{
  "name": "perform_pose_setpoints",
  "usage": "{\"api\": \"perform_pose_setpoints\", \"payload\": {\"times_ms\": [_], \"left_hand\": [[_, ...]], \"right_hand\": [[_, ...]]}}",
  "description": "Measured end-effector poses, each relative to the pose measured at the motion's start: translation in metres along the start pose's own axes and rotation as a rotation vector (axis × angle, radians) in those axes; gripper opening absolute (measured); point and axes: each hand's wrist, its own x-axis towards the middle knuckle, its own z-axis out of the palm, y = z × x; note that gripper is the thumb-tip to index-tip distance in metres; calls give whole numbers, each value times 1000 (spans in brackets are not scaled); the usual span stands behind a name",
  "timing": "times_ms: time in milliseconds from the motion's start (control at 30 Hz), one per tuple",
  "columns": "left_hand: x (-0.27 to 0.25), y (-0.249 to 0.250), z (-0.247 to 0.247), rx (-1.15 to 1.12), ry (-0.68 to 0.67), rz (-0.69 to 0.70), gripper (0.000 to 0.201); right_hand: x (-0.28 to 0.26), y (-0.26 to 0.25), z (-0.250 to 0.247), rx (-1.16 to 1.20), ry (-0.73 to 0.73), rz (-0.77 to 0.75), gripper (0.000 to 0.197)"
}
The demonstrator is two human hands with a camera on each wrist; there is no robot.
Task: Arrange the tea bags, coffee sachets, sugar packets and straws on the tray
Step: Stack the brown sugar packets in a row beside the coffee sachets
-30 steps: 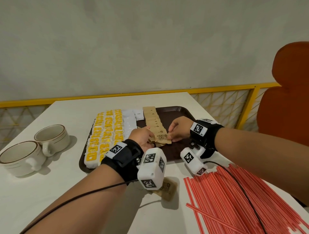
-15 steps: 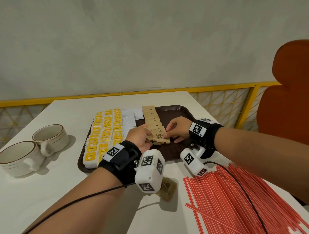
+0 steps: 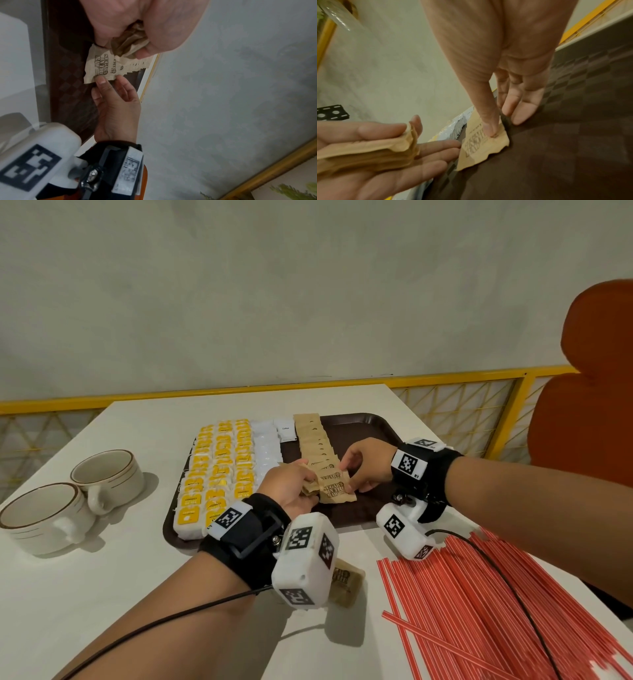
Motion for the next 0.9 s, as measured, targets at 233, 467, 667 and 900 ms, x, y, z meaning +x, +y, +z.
{"api": "perform_pose_setpoints", "payload": {"times_ms": [233, 467, 667, 900], "left_hand": [[5, 0, 4, 14, 30, 20, 35], [1, 16, 8, 179, 61, 88, 38], [16, 25, 10, 253, 155, 142, 29], [25, 18, 15, 239, 165, 167, 30]], "right_hand": [[9, -1, 6, -122, 122, -20, 27], [12, -7, 4, 47, 81, 12, 20], [16, -2, 7, 130, 194, 64, 17], [19, -5, 9, 235, 180, 75, 19]]}}
